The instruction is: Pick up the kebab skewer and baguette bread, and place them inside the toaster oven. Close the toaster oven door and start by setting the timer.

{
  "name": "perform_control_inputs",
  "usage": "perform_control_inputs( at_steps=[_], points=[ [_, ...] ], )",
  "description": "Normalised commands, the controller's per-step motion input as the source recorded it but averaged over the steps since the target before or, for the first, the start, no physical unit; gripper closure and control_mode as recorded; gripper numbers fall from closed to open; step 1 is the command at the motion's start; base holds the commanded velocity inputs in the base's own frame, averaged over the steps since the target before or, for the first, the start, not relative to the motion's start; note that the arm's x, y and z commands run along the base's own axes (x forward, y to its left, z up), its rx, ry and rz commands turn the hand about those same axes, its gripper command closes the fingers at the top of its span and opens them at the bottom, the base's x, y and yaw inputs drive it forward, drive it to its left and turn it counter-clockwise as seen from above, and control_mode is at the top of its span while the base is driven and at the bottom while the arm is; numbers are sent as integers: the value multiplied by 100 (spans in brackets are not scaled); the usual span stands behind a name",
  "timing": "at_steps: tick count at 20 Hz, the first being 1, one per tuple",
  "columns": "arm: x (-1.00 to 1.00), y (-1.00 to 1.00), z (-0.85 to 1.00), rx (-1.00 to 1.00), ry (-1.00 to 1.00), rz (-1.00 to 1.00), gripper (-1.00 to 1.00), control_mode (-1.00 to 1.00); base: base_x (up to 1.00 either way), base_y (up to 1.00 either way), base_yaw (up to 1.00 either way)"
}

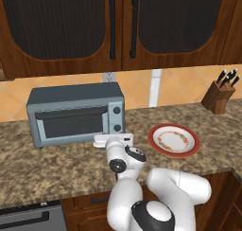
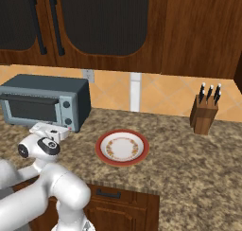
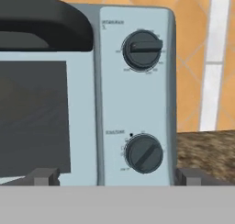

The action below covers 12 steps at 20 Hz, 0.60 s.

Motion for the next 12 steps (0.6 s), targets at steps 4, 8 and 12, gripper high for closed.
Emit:
perform_control_inputs(
  at_steps=[4,8,12],
  points=[
    [0,-28,0,0,0,6,-100,-100,0,0,0],
    [3,-11,0,0,0,5,-100,-100,0,0,0],
    [3,-1,0,0,0,3,-100,-100,0,0,0]
  ],
)
